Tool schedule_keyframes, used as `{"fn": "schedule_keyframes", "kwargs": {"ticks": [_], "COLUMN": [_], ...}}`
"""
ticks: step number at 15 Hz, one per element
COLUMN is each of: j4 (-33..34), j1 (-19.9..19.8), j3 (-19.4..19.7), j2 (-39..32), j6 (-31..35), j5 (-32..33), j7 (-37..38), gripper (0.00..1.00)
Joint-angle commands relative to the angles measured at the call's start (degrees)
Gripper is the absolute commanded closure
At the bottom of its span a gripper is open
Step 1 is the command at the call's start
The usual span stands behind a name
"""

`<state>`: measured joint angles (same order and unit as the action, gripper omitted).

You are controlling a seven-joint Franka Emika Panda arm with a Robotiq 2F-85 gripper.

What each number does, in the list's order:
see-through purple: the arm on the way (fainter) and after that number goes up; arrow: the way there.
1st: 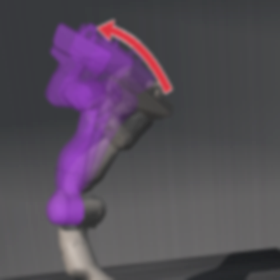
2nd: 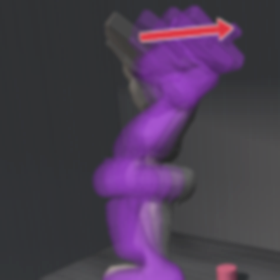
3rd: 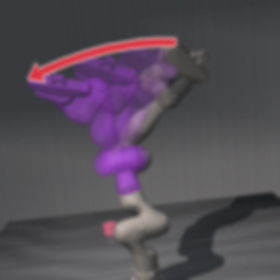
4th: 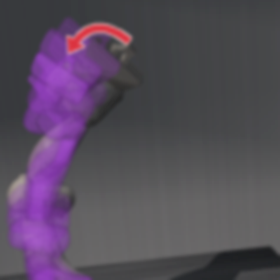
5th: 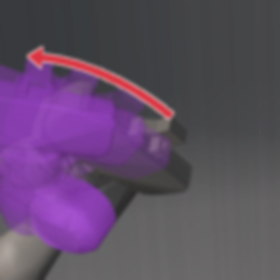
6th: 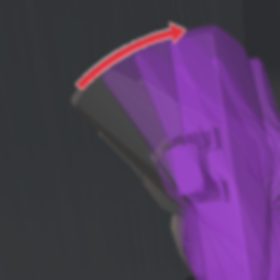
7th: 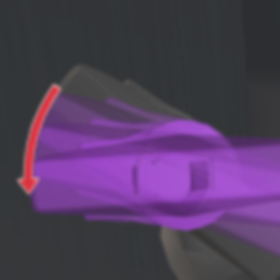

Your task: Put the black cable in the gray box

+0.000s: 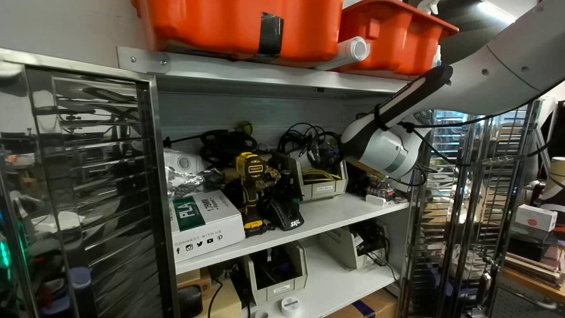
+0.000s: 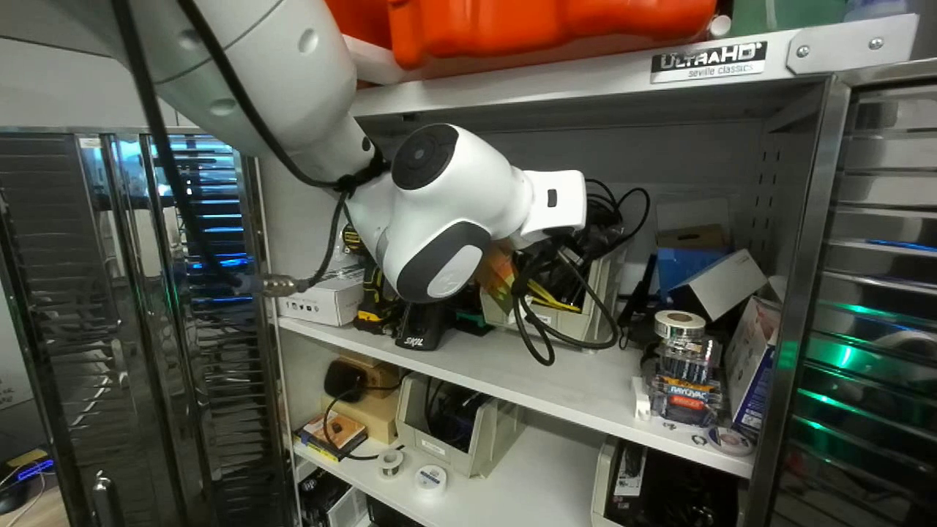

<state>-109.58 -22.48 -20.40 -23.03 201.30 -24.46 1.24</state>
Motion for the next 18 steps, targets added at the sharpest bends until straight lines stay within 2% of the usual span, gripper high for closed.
{"fn": "schedule_keyframes", "kwargs": {"ticks": [1,6,12,13,15,18], "j4": [9.3,15.5,17.1,16.9,16.5,16.5], "j1": [0.4,2.7,3.8,3.9,4.0,4.2], "j3": [-0.8,0.6,0.9,0.9,0.8,0.3], "j2": [-6.1,-11.5,-13.3,-13.1,-12.7,-12.4], "j6": [1.6,0.3,-0.3,-0.4,-0.3,-0.1], "j5": [1.6,1.5,2.2,2.1,2.3,2.7], "j7": [0.8,-0.7,-2.3,-2.6,-3.4,-3.9], "gripper": [0.97,0.97,0.97,0.65,0.56,0.31]}}
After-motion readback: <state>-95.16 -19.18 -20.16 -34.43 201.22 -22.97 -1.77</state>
